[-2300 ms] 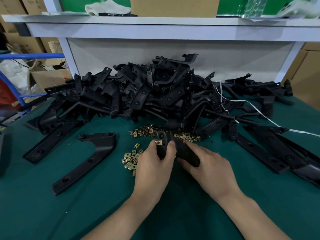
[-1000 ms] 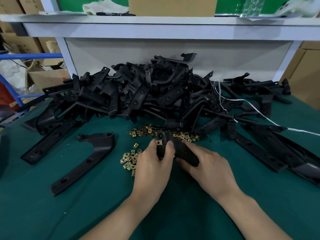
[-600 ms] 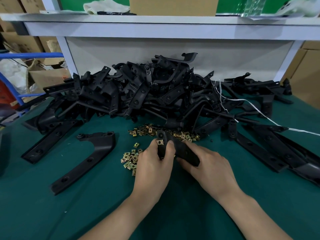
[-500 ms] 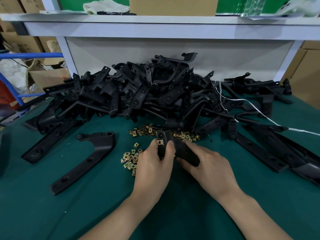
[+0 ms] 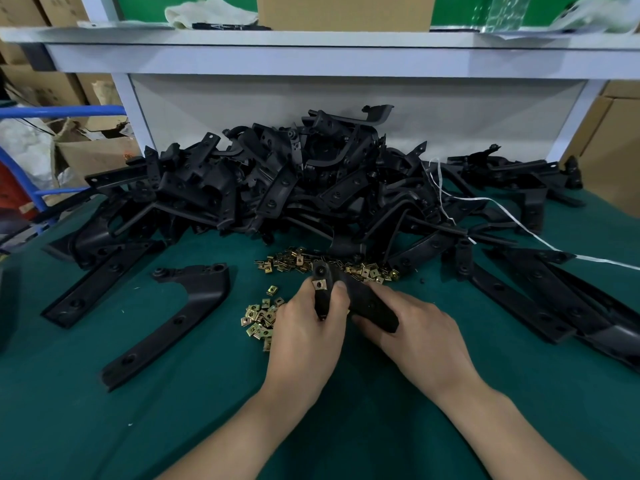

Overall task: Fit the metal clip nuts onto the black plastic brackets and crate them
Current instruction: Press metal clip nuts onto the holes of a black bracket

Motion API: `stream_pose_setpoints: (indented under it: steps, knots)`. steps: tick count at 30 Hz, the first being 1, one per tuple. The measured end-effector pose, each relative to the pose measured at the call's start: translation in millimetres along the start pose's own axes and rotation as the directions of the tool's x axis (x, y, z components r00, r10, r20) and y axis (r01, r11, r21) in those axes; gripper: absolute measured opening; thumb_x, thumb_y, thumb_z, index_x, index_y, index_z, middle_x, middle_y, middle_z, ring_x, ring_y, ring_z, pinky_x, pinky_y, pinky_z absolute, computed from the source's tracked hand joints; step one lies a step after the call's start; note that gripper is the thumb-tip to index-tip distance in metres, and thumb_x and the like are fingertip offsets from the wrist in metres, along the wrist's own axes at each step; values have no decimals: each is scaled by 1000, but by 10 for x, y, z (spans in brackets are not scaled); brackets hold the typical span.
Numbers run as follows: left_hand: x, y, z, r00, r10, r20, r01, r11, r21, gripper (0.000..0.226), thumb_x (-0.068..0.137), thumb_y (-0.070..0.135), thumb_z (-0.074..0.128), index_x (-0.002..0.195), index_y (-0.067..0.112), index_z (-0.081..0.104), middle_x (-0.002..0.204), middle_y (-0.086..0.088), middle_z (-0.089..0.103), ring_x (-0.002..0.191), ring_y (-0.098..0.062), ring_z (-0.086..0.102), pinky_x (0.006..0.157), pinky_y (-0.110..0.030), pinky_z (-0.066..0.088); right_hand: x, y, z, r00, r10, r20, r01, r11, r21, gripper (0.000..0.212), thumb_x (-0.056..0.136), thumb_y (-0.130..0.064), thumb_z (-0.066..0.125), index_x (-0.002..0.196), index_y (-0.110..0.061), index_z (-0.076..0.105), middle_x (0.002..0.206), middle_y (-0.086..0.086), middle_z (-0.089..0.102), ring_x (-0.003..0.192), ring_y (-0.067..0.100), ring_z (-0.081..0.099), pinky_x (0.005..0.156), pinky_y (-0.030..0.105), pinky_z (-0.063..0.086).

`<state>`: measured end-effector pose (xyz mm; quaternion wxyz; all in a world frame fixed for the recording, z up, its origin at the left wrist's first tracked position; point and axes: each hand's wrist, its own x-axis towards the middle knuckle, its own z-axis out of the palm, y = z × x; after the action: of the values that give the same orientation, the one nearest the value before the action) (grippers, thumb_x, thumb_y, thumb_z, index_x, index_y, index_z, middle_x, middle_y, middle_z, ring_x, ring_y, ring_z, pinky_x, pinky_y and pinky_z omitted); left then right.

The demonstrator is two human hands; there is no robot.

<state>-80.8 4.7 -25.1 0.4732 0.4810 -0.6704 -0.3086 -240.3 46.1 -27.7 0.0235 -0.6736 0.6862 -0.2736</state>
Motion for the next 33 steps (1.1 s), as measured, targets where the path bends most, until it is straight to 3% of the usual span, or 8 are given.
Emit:
stream_pose_setpoints:
  steps: [5, 10, 14, 17, 26, 33]
  knots:
    - [5, -4, -7, 1000, 3, -2, -3, 1000, 8, 33, 100, 45, 51, 74, 24, 52, 55, 16, 54, 49, -7, 47, 51, -24, 32, -4, -8, -10, 1000, 3, 2, -3, 1000, 2, 45, 85, -63, 55, 128, -49, 48, 96, -17, 67, 86, 12, 64, 61, 29, 43]
    - [-9, -4, -13, 1000, -4, -21, 5, 999, 40, 40, 91, 65, 42, 79, 28, 54, 59, 13, 58, 52, -9, 50, 52, -35, 41, -6, -19, -27, 1000, 18, 12, -18, 1000, 8, 46, 86, -61, 55, 130, -52, 47, 98, -19, 66, 88, 9, 62, 63, 28, 44]
    - [-5, 6, -9, 998, -16, -63, 17, 1000, 24, 39, 88, 67, 43, 79, 31, 55, 58, 9, 59, 52, -11, 55, 50, -35, 45, -4, -30, -45, 999, 38, 10, -38, 999, 18, 44, 88, -59, 58, 129, -54, 46, 95, -20, 64, 88, 10, 62, 63, 29, 43]
    - [-6, 17, -10, 998, -49, -50, 50, 999, 8, 46, 85, 70, 44, 73, 26, 55, 57, 3, 60, 54, -18, 63, 56, -48, 52, 0, -33, -49, 999, 46, 17, -46, 999, 13, 43, 88, -59, 57, 129, -53, 46, 95, -20, 64, 89, 10, 61, 64, 30, 45]
    - [17, 20, -19, 998, -5, -68, 7, 1000, 23, 47, 90, 59, 50, 65, 20, 48, 52, 0, 50, 51, -24, 54, 55, -50, 48, 1, -33, -46, 999, 52, 13, -53, 998, 19, 44, 87, -60, 56, 130, -53, 46, 97, -19, 65, 90, 9, 61, 65, 30, 45]
    - [27, 15, -18, 998, 14, -69, -13, 1000, 4, 48, 89, 59, 49, 64, 19, 46, 53, -6, 51, 51, -27, 60, 54, -50, 48, 3, -22, -31, 999, 47, 13, -47, 999, 19, 42, 89, -60, 58, 128, -54, 45, 93, -20, 63, 88, 9, 60, 62, 29, 41]
